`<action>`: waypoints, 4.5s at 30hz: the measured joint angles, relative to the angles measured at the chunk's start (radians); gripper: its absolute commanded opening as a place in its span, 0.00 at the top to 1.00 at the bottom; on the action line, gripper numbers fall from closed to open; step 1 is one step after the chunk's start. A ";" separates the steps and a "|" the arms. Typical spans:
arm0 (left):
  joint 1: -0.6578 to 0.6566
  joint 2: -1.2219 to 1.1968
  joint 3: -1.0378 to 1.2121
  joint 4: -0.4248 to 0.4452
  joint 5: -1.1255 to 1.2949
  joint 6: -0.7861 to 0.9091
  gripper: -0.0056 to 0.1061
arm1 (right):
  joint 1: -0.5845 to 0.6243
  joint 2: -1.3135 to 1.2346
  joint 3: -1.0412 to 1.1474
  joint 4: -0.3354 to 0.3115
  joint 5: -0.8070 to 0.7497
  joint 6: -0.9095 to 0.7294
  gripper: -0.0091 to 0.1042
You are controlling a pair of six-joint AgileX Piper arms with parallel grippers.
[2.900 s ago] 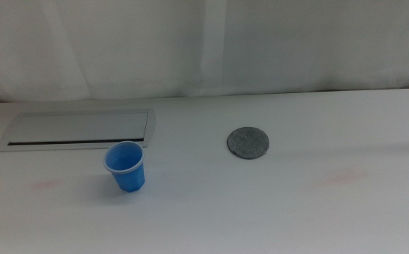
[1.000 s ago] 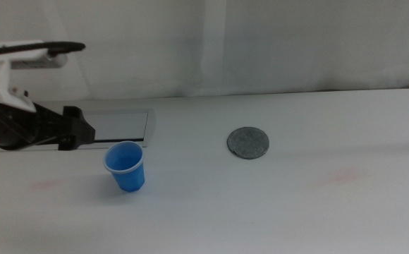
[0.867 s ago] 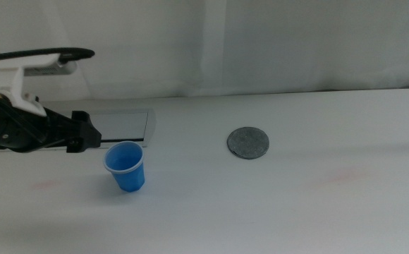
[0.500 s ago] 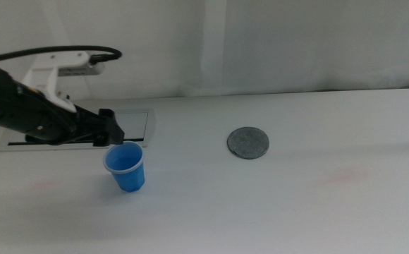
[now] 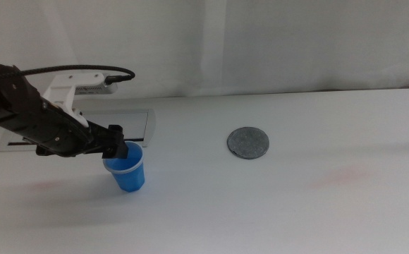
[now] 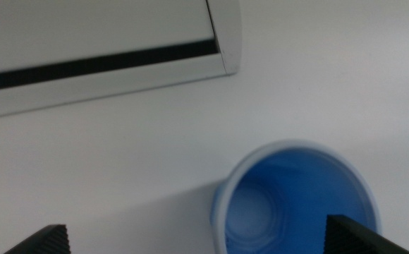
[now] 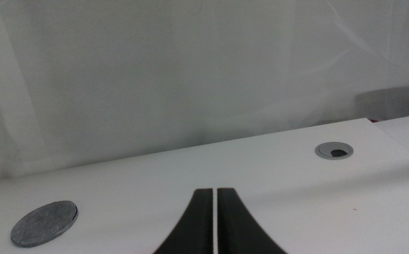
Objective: Place an empty cup on a cup mat.
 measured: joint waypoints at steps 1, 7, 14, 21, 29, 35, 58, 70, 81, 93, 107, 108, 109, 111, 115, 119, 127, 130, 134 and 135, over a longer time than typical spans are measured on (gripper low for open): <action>0.000 0.006 0.000 0.000 -0.011 -0.002 0.13 | 0.000 0.000 0.000 0.000 0.000 0.000 0.94; 0.000 0.057 0.000 0.000 -0.033 -0.006 0.13 | 0.000 0.000 0.000 0.000 0.000 0.000 0.94; 0.000 0.107 0.000 0.000 -0.033 -0.009 0.23 | 0.000 0.000 0.000 0.000 0.000 0.000 0.94; 0.000 0.132 0.000 -0.002 -0.021 -0.016 0.94 | 0.000 0.000 0.000 0.000 0.000 0.000 0.94; -0.004 0.134 -0.033 -0.053 0.016 0.007 0.97 | 0.000 0.000 0.000 0.000 0.000 0.000 0.94; -0.069 0.134 -0.209 -0.070 0.121 0.009 0.98 | 0.000 0.000 0.000 0.000 0.000 0.000 0.94; -0.454 0.502 -0.875 0.043 0.235 -0.156 0.98 | 0.000 0.000 0.000 0.000 0.000 0.000 0.94; -0.454 0.621 -0.936 0.091 0.259 -0.174 0.98 | 0.000 0.000 0.000 0.000 0.000 0.000 0.94; -0.454 0.660 -0.941 0.080 0.245 -0.181 0.98 | 0.000 0.000 0.000 0.000 0.000 0.000 0.94; -0.454 0.667 -0.941 0.067 0.229 -0.181 0.73 | 0.000 0.000 0.000 0.000 0.000 0.000 0.94; -0.454 0.675 -0.941 0.067 0.210 -0.181 0.36 | 0.000 0.000 0.000 0.000 0.000 0.000 0.94; -0.454 0.675 -0.941 0.067 0.205 -0.181 0.36 | 0.000 0.000 0.000 0.000 0.000 0.000 0.94; -0.454 0.675 -0.941 0.067 0.204 -0.181 0.36 | 0.000 0.000 0.000 0.000 0.000 0.000 0.94; -0.454 0.675 -0.941 0.065 0.201 -0.181 0.36 | 0.000 0.000 0.000 0.000 0.000 0.000 0.94; -0.454 0.675 -0.941 0.065 0.179 -0.181 0.36 | 0.000 0.000 0.000 0.000 0.000 0.000 0.94; -0.454 0.651 -0.941 0.069 0.150 -0.174 0.36 | 0.000 0.000 0.000 0.000 0.000 0.000 0.94; -0.454 0.599 -0.941 0.075 0.125 -0.164 0.36 | 0.000 0.000 0.000 0.000 0.000 0.000 0.94; -0.454 0.581 -0.941 0.077 0.121 -0.159 0.36 | 0.000 0.000 0.000 0.000 0.000 0.000 0.94; -0.454 0.531 -0.941 0.095 0.119 -0.155 0.36 | 0.000 0.000 0.000 0.000 0.000 0.000 0.94; -0.454 0.512 -0.941 0.106 0.117 -0.155 0.36 | 0.000 0.000 0.000 0.000 0.000 0.000 0.94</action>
